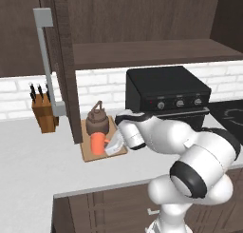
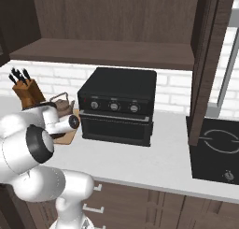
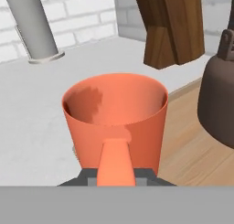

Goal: Pick the kettle from the counter and place it on the tray. Then pick the mug from the cabinet and place it on the tray. Then close the cabinet doors.

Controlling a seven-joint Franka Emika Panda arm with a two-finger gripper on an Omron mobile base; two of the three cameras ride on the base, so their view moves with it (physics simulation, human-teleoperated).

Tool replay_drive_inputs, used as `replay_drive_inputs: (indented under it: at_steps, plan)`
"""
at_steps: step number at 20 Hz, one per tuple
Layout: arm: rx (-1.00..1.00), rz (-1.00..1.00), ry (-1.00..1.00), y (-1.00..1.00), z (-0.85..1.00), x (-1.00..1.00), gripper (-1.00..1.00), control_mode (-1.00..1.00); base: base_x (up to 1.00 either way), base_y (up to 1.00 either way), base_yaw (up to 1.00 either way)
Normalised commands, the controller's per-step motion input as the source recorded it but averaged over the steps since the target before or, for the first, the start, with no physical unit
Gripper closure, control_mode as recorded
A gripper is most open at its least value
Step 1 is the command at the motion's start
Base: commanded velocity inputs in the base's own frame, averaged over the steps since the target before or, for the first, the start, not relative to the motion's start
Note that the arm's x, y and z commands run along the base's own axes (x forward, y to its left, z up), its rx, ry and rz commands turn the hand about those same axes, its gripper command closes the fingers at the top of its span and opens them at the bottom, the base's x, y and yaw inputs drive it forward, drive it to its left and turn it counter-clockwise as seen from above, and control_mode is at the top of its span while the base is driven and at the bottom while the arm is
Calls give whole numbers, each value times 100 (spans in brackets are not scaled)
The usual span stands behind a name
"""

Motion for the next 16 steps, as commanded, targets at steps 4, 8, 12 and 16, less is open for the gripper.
replay_drive_inputs:
  at_steps: [4, 8, 12, 16]
  plan:
    - [0, -1, 0, 0, -29, 31, 100, -100, 0, 0, 0]
    - [-1, 0, 0, 0, -32, 27, 100, -100, 0, 0, 0]
    - [0, 0, -3, 2, -31, 22, 100, -100, 0, 0, 0]
    - [0, 0, -7, 10, -20, 18, 100, -100, 0, 0, 0]
